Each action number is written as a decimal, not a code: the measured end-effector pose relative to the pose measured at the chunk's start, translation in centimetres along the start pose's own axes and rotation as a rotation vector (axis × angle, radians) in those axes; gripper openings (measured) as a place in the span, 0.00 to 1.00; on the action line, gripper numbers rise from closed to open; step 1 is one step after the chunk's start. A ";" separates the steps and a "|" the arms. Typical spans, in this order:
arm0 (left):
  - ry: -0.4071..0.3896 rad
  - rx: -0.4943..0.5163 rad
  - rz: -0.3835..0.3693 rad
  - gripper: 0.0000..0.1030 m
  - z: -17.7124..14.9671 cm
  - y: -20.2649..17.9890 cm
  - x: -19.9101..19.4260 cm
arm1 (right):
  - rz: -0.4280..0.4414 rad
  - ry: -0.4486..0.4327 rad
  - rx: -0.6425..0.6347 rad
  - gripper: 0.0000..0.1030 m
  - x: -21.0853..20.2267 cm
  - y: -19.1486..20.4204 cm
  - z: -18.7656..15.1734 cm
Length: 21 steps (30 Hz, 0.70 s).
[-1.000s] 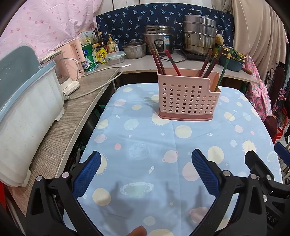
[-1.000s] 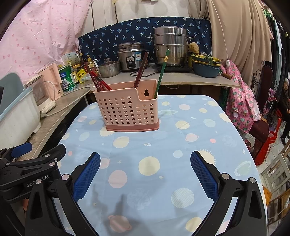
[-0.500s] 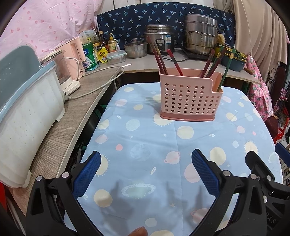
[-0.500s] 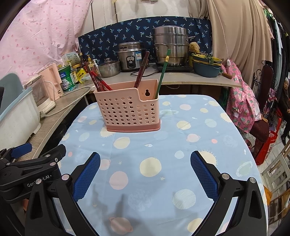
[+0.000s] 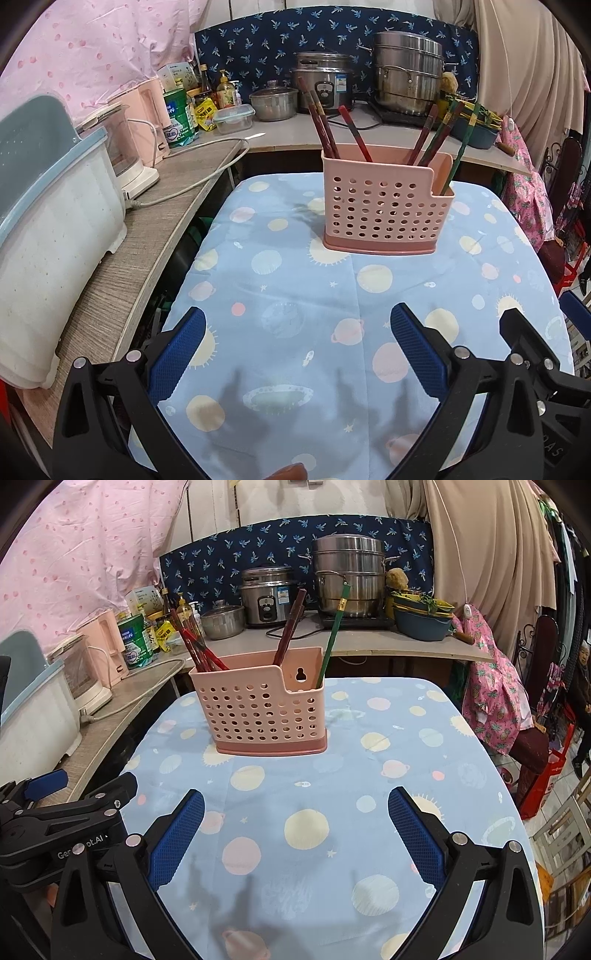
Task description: Organize utensils
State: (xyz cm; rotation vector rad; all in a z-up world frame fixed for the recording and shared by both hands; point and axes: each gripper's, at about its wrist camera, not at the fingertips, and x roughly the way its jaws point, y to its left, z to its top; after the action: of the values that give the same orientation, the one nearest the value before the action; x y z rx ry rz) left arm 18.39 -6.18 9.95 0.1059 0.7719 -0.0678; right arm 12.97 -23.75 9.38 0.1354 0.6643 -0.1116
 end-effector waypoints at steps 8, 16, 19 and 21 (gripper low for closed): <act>-0.002 -0.002 0.009 0.93 0.3 -0.1 0.2 | -0.001 -0.001 -0.001 0.93 0.2 0.0 0.3; -0.006 -0.002 0.011 0.93 0.6 -0.3 0.5 | -0.009 0.002 -0.005 0.93 0.5 0.0 0.7; 0.001 -0.003 0.023 0.93 0.8 -0.4 0.8 | -0.009 0.006 -0.007 0.93 0.9 0.0 1.0; 0.004 -0.007 0.032 0.93 0.8 -0.3 1.0 | -0.009 0.007 -0.009 0.93 1.1 0.1 1.0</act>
State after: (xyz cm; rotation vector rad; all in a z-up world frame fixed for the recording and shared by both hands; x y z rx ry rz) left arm 19.65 -6.64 9.78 0.1114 0.7746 -0.0340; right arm 14.41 -23.88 9.51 0.1244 0.6724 -0.1169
